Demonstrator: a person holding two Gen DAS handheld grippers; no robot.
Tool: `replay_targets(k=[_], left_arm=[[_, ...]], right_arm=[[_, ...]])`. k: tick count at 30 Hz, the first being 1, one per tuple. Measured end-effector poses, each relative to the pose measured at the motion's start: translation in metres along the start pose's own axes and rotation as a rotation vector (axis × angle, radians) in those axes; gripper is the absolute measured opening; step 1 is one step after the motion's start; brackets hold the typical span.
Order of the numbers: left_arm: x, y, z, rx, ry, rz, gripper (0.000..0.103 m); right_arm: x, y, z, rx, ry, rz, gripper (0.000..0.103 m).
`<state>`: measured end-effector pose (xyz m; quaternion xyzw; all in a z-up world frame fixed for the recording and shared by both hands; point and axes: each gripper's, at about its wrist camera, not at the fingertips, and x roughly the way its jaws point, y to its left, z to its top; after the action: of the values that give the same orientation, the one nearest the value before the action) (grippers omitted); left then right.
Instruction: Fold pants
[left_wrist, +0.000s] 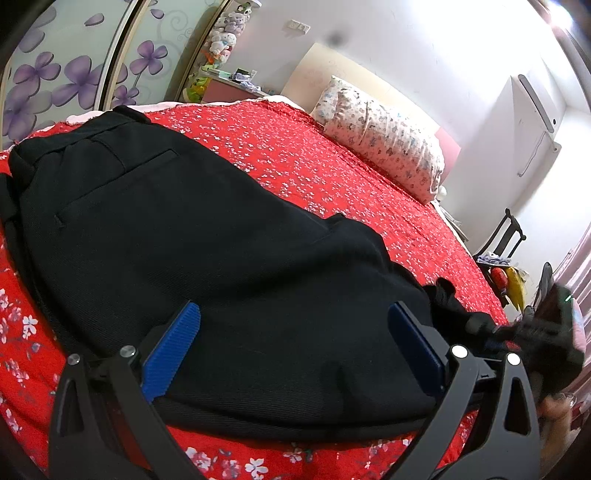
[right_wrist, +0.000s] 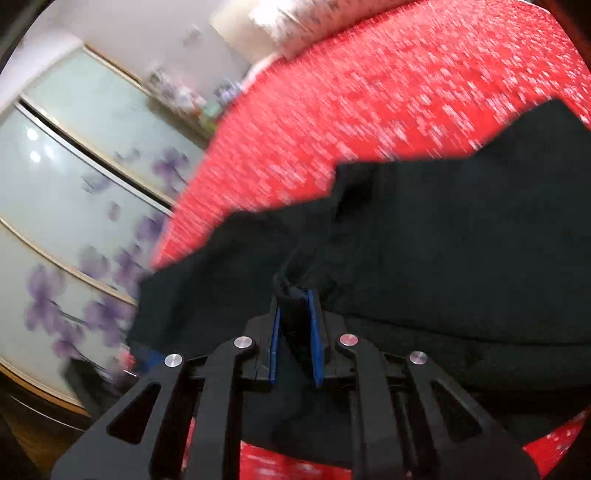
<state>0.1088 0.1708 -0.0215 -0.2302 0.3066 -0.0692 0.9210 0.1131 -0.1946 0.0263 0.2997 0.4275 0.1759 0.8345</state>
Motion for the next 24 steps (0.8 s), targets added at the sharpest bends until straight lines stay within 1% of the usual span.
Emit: replay_targets(k=[1, 2, 3, 5, 6, 9, 10, 11, 12, 14, 15, 16, 17, 18, 19, 20, 21, 22, 23, 24], left_arm=[[0.000, 0.000, 0.000, -0.001, -0.001, -0.002, 0.101], [0.000, 0.000, 0.000, -0.003, -0.002, -0.004, 0.101], [-0.001, 0.001, 0.000, -0.004, -0.003, -0.006, 0.101], [-0.001, 0.001, -0.001, -0.005, -0.003, -0.008, 0.101], [-0.001, 0.001, 0.000, -0.006, -0.004, -0.008, 0.101], [0.000, 0.001, 0.000, -0.006, -0.004, -0.009, 0.101], [0.000, 0.001, -0.001, -0.006, -0.003, -0.008, 0.101], [0.000, 0.001, -0.001, -0.006, -0.004, -0.009, 0.101], [0.000, 0.001, 0.000, -0.006, -0.004, -0.010, 0.101], [0.000, 0.001, 0.000, -0.007, -0.004, -0.011, 0.101], [-0.001, 0.001, -0.001, -0.007, -0.004, -0.010, 0.101], [-0.001, 0.001, -0.001, -0.007, -0.004, -0.010, 0.101], [-0.001, 0.001, -0.001, -0.006, -0.004, -0.009, 0.101], [-0.001, 0.001, -0.001, -0.006, -0.003, -0.009, 0.101], [-0.001, 0.001, -0.001, -0.005, -0.003, -0.008, 0.101], [-0.001, 0.001, -0.001, -0.005, -0.003, -0.008, 0.101], [-0.001, 0.001, -0.001, -0.005, -0.003, -0.008, 0.101], [-0.001, 0.001, 0.000, -0.005, -0.003, -0.007, 0.101], [-0.001, 0.001, 0.000, -0.003, -0.003, -0.007, 0.101], [-0.001, 0.000, 0.000, 0.001, -0.003, -0.002, 0.101]], right_arm=[[-0.003, 0.011, 0.001, -0.025, -0.014, 0.025, 0.014], [-0.002, 0.020, -0.001, -0.052, -0.009, 0.030, 0.014], [0.006, 0.030, -0.005, -0.094, 0.018, 0.020, 0.014], [0.026, 0.037, -0.015, -0.142, 0.102, -0.024, 0.014], [0.030, 0.037, -0.019, -0.140, 0.111, -0.034, 0.014], [0.022, 0.037, -0.019, -0.106, 0.061, 0.014, 0.014], [0.022, 0.040, -0.018, -0.114, 0.057, 0.014, 0.015], [0.027, 0.047, -0.019, -0.159, 0.079, -0.022, 0.020], [0.035, 0.052, -0.023, -0.205, 0.118, -0.058, 0.023], [0.052, 0.058, -0.031, -0.286, 0.224, -0.125, 0.048], [0.052, 0.059, -0.035, -0.297, 0.253, -0.117, 0.053], [0.047, 0.060, -0.035, -0.289, 0.252, -0.092, 0.061], [0.043, 0.058, -0.034, -0.273, 0.247, -0.072, 0.065], [0.038, 0.056, -0.031, -0.230, 0.233, -0.031, 0.069], [0.033, 0.053, -0.028, -0.184, 0.208, 0.009, 0.069], [0.026, 0.046, -0.022, -0.112, 0.157, 0.060, 0.070], [0.024, 0.041, -0.021, -0.076, 0.138, 0.070, 0.072], [0.029, 0.036, -0.023, -0.040, 0.141, 0.070, 0.079], [0.047, 0.025, -0.028, -0.009, 0.223, 0.047, 0.078], [0.052, 0.023, -0.032, -0.027, 0.238, 0.042, 0.078]])
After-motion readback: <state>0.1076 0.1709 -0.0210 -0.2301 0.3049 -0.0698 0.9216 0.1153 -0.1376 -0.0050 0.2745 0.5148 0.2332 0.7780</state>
